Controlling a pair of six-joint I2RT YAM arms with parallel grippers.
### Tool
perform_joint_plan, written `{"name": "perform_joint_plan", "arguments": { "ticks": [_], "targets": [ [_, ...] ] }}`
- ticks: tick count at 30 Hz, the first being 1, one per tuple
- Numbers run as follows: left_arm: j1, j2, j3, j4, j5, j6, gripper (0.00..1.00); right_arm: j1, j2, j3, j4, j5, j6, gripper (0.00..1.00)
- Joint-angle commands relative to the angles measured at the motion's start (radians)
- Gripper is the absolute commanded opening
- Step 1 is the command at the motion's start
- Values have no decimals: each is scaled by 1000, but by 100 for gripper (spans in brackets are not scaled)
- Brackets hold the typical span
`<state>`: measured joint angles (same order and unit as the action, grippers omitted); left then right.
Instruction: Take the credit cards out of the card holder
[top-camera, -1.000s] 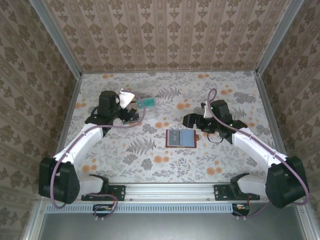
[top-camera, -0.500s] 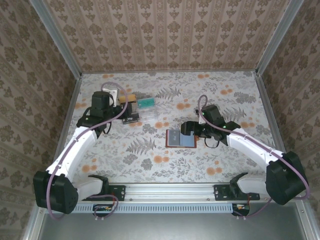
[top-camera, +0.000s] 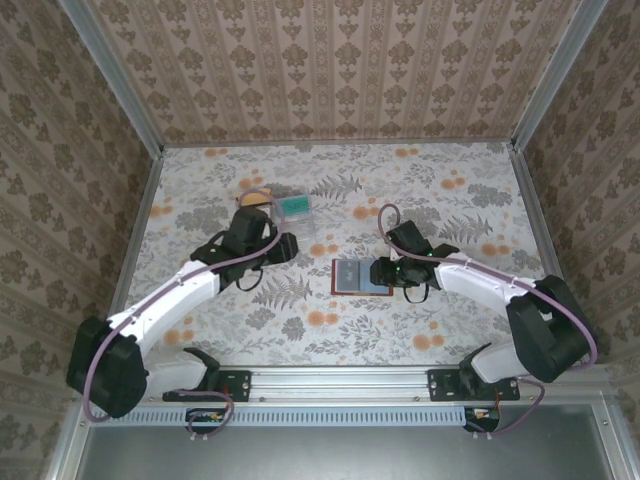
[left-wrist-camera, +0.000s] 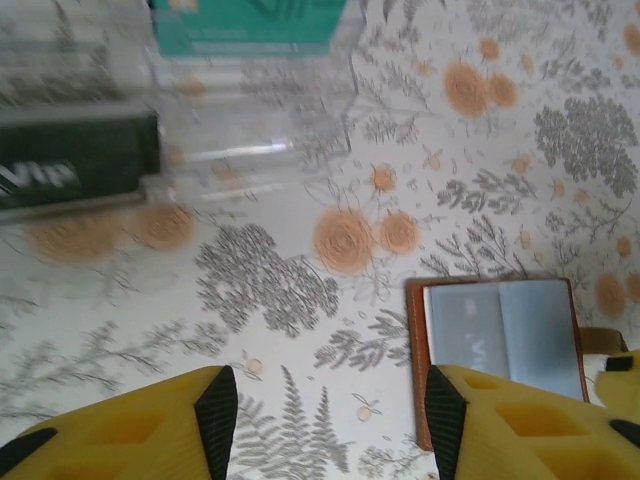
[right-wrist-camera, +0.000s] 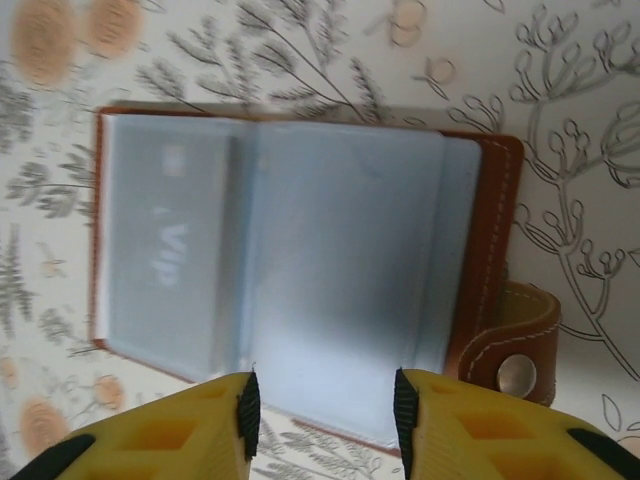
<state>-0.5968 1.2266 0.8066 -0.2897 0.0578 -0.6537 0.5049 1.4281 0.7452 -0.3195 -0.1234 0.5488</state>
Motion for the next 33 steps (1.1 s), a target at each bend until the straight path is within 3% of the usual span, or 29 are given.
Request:
{"name": "perform_joint_plan", "arguments": {
  "ticks": [1,10,19,24,33],
  "targets": [
    [-39,59,0,55,23,-126,55,6,43,-13,-30,64,7,42],
    [-122,263,47,204,161,-214,39,18,92,-22,-2,46,34,29],
    [-149,418,109,237,265,-223,28,54,107,-34,23,31,95,26],
    [-155,474,143,229,300,-213,28,69,94,-28,-7,78,105,27],
    [-159,475,163,189,289,-187,29,68,-31,-12,-132,210,101,42]
  ]
}}
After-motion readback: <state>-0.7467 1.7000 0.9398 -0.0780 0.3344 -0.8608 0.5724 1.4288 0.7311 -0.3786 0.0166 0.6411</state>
